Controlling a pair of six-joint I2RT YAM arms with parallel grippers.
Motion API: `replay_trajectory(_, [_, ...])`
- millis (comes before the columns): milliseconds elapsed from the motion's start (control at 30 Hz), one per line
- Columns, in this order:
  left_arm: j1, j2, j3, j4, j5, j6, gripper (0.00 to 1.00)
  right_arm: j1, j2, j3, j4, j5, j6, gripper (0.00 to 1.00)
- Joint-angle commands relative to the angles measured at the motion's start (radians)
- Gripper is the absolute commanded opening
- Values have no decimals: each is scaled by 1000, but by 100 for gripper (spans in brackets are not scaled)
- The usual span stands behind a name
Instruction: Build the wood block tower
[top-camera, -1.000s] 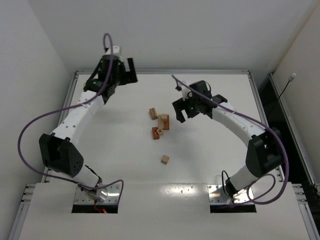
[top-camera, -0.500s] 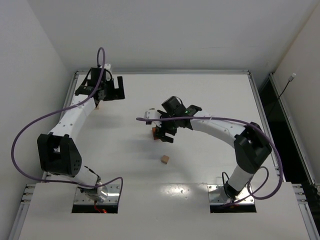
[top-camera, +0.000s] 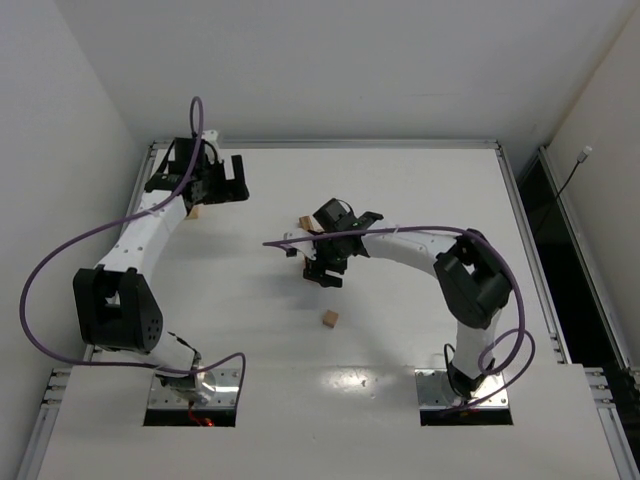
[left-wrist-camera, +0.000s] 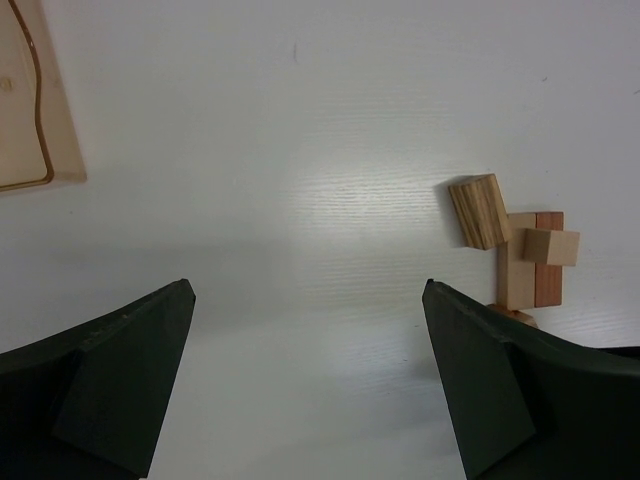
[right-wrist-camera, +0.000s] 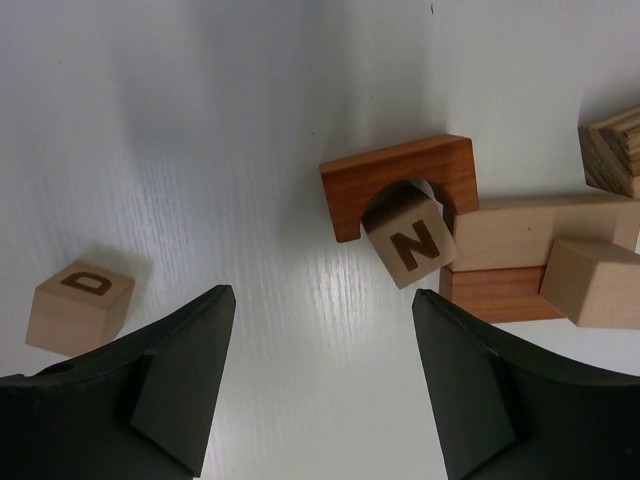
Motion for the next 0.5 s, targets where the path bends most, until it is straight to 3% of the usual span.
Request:
replay_trajectory(0, [22, -6, -8, 27, 47, -2, 97, -1, 14, 64, 44, -32, -5, 69])
replay_trajectory(467, [50, 21, -8, 36, 84, -12, 97, -10, 108, 118, 44, -12, -5, 66])
